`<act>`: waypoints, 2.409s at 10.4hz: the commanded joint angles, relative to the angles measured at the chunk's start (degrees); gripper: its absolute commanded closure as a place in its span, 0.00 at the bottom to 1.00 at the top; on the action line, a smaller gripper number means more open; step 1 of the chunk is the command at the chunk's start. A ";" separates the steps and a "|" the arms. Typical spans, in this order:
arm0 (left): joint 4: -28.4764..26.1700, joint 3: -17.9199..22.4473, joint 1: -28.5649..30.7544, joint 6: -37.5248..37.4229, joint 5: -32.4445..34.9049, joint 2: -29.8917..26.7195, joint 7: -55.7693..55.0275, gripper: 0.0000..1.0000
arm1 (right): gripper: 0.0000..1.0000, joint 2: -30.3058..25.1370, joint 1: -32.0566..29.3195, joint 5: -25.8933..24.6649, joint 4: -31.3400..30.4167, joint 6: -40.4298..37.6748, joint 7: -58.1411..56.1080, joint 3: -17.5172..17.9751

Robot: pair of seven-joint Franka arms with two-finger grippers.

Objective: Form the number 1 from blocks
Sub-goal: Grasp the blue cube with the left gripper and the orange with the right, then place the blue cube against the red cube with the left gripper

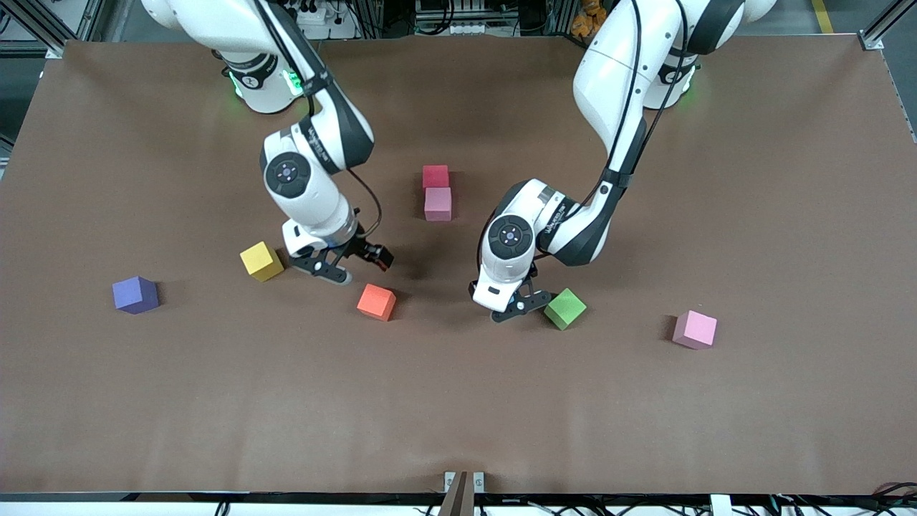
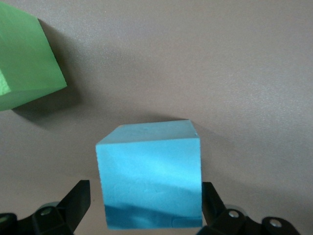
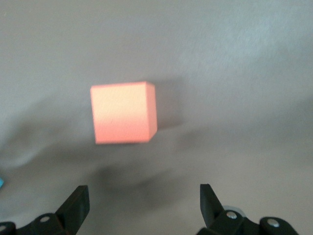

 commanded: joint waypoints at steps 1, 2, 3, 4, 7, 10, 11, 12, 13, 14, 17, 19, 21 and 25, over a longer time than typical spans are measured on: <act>0.27 0.18 0.17 -0.65 0.11 -0.01 0.78 0.99 | 0.00 5.44 -1.26 0.61 4.63 2.18 -0.83 0.85; 0.27 0.18 0.26 -0.65 0.02 -0.10 0.26 1.00 | 0.00 6.42 -1.61 0.70 6.21 2.18 -0.83 0.85; 0.18 0.18 0.26 -0.74 0.02 -0.53 -0.01 1.00 | 0.00 7.12 -1.79 0.87 7.27 2.18 -0.83 0.85; 0.18 0.27 0.18 -1.70 -0.07 -0.97 -0.36 1.00 | 0.00 7.56 -1.70 0.96 7.72 2.18 -0.75 0.85; -0.26 0.10 -1.92 -8.62 0.02 -6.40 -6.49 1.00 | 0.00 11.15 -1.61 0.52 10.43 2.27 -0.75 0.85; -9.36 0.10 -9.02 -9.70 0.02 -16.32 -11.95 1.00 | 0.00 12.84 -1.61 0.35 12.29 2.27 -0.92 0.76; -12.97 0.01 -12.01 -9.09 0.02 -19.23 -13.01 1.00 | 0.00 13.45 -1.61 0.00 12.29 2.44 -0.92 0.76; -16.22 -0.34 -15.96 -8.22 0.02 -21.00 -14.41 1.00 | 0.00 13.63 -1.79 -0.87 12.03 3.66 -0.92 0.68; -19.30 -0.95 -19.65 -5.95 0.02 -21.88 -15.64 1.00 | 0.05 13.98 -1.88 -1.23 11.94 3.94 -1.36 0.59; -20.72 -2.35 -21.78 -4.01 0.02 -21.72 -17.22 1.00 | 0.19 13.98 -1.96 -1.32 11.77 3.94 -2.49 0.50; -20.83 -6.56 -24.52 -3.29 0.02 -20.58 -18.20 1.00 | 0.37 13.81 -2.66 -1.32 11.59 3.33 -6.27 -1.17; -20.74 -9.56 -24.52 -3.29 0.02 -19.70 -18.29 1.00 | 0.37 13.37 -3.80 -1.32 11.24 3.06 -7.68 -1.35; -20.74 -10.98 -24.61 -1.81 0.02 -17.69 -17.77 1.00 | 0.37 12.06 -4.95 -1.24 11.06 2.36 -9.35 -1.26; -20.65 -10.98 -24.52 1.98 0.02 -14.43 -14.25 1.00 | 0.37 5.64 -8.20 -1.24 8.16 -4.92 -15.50 -1.17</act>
